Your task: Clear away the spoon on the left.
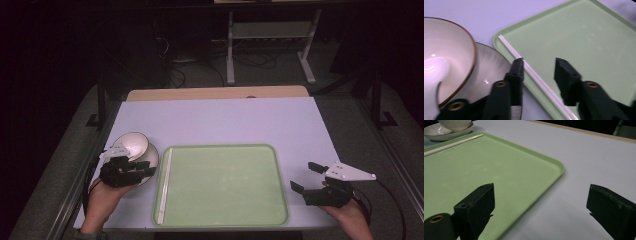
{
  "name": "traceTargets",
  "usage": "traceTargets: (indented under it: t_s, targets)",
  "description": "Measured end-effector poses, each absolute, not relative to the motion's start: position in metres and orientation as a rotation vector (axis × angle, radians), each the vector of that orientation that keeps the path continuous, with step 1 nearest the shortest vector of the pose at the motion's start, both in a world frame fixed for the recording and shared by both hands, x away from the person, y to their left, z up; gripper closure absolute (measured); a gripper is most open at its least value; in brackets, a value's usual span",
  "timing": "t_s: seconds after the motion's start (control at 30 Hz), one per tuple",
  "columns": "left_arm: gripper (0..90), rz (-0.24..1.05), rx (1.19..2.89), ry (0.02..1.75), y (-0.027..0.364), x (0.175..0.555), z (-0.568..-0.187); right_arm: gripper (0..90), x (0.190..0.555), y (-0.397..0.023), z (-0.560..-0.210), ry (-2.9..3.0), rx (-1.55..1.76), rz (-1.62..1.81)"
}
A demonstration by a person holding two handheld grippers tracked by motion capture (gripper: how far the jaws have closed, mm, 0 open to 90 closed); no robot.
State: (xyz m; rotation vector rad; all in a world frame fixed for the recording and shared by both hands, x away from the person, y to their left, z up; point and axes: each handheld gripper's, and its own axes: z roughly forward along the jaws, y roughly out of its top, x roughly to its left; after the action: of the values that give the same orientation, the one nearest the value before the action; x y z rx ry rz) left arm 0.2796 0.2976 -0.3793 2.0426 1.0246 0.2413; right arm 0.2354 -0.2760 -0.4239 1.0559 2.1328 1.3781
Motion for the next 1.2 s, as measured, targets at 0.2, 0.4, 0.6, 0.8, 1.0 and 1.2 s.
traceTargets:
  t_s: [0.2,0.4,0.6,0.8,1.0,1.2]
  targets:
    - [89.8,0.275,2.032,1.08,0.313,0.28,-0.378,7.5,0.235,-0.276,-0.424,2.132,1.054,1.379]
    - [89.8,0.303,2.014,1.121,0.326,0.28,-0.378,7.4,0.235,-0.276,-0.424,2.132,1.055,1.38]
    - [89.8,0.323,1.988,1.156,0.339,0.281,-0.379,7.5,0.235,-0.277,-0.423,2.13,1.056,1.382]
    - [89.8,0.332,1.97,1.181,0.35,0.281,-0.379,7.5,0.235,-0.276,-0.423,2.13,1.056,1.382]
    - [89.8,0.348,1.962,1.204,0.359,0.281,-0.379,7.5,0.235,-0.276,-0.423,2.13,1.057,1.383]
    - [89.8,0.373,1.945,1.234,0.368,0.28,-0.378,7.5,0.235,-0.276,-0.423,2.13,1.057,1.382]
